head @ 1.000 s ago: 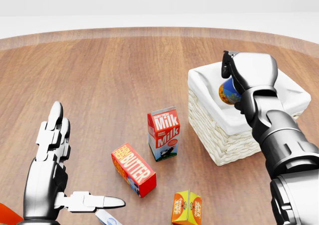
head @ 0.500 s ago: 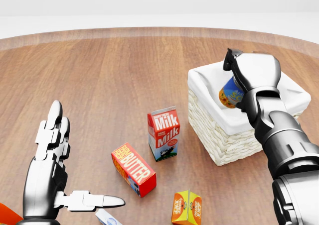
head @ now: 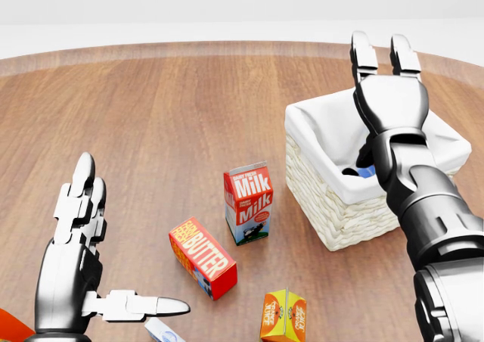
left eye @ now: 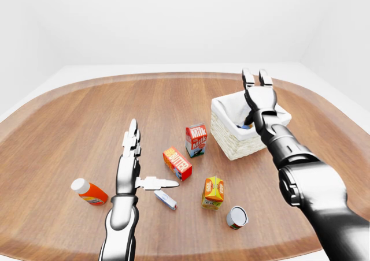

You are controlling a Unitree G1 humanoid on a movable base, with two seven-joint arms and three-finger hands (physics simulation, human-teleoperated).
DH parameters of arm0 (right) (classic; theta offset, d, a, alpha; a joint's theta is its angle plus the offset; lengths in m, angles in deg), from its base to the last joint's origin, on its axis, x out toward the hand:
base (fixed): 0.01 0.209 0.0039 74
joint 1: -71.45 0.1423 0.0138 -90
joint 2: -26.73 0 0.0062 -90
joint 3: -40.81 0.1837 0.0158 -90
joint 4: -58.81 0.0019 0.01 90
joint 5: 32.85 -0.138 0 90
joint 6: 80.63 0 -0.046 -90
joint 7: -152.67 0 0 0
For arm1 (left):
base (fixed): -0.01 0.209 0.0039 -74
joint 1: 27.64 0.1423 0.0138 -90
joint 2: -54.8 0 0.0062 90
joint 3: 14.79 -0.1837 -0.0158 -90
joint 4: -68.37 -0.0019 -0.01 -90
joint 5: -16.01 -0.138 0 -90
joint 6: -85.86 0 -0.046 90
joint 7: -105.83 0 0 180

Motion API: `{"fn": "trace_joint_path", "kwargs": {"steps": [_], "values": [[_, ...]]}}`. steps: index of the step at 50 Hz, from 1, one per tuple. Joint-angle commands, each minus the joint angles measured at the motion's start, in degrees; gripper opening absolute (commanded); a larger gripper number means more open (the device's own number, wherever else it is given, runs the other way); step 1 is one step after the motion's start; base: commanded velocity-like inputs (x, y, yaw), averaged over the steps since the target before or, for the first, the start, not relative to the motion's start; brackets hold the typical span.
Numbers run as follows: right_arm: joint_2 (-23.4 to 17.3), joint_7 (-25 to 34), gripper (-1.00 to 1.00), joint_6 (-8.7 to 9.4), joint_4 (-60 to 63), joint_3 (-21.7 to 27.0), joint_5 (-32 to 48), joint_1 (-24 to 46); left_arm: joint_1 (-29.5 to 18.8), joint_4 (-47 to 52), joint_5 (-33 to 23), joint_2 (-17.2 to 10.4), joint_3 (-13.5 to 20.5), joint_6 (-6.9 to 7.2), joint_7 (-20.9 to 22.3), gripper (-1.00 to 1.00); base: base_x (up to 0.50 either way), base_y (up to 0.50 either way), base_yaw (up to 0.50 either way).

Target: Pick up the alphabet soup and the tomato sauce, and put them in the basket.

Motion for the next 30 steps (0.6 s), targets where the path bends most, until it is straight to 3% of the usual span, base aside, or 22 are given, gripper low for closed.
{"fn": "trace_joint_path", "kwargs": {"steps": [1,30], "values": [[-0.21,-0.19,1.00,0.00,0.08,0.25,-0.04,0.31,0.00,-0.31,0.15,-0.05,0.05,0.00,0.01,1.00,0.00,0.00,0.00],[-3.58,2.89,1.00,0.00,1.99,0.63,-2.13,6.31,-0.12,-0.65,0.24,-0.06,0.14,0.00,-0.04,1.00,0.00,0.00,0.00]]}}
